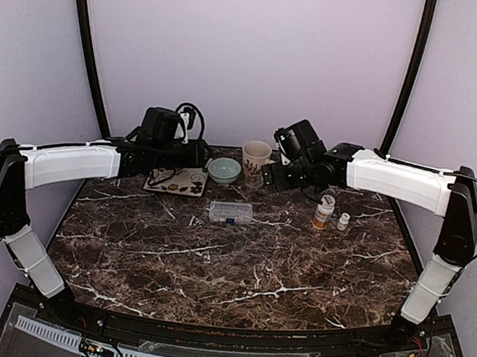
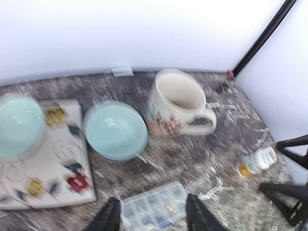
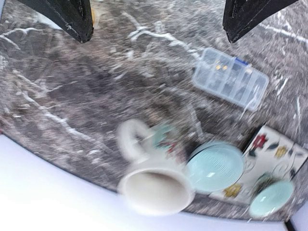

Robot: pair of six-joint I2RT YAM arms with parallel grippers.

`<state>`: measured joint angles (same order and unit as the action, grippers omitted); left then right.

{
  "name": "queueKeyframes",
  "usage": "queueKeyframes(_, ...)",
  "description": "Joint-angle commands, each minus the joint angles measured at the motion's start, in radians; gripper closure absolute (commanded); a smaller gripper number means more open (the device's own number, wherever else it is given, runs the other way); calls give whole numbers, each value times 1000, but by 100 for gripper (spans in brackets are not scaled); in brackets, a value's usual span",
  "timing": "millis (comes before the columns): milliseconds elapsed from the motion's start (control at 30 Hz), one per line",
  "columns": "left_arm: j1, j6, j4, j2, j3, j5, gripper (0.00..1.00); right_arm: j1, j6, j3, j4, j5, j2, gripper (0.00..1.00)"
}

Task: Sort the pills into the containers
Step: Reset both arms

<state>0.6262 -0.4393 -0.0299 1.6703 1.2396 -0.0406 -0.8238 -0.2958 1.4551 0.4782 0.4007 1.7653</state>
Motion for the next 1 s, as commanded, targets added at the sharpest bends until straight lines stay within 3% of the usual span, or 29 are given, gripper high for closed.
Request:
queueKeyframes(0, -5, 136, -56, -120, -12, -258, 45, 97, 32, -22, -18, 114, -86, 5)
queueKeyframes(133, -5, 224, -196, -184, -107, -451, 28, 205, 59, -76, -70, 157, -148, 1)
queueKeyframes(267, -35, 343, -350, -221, -205, -602, 17, 326, 73, -161, -141, 175, -225, 0)
queueKeyframes(433, -83, 421, -463, -239, -302, -651, 16, 497, 95, -306, -274, 164, -322, 0)
queueKeyframes(567, -146, 415, -606, -266, -434, -612, 17, 581, 135, -457, -414, 146, -420, 0)
queueKeyframes(733, -211, 418, -787, -279, -583, -544, 20, 702, 86, -588, -502, 4, -518, 0)
queueKeyframes(967, -250, 411, -844, -274, -663, -482, 22, 741, -32, -652, -494, 61, -526, 0)
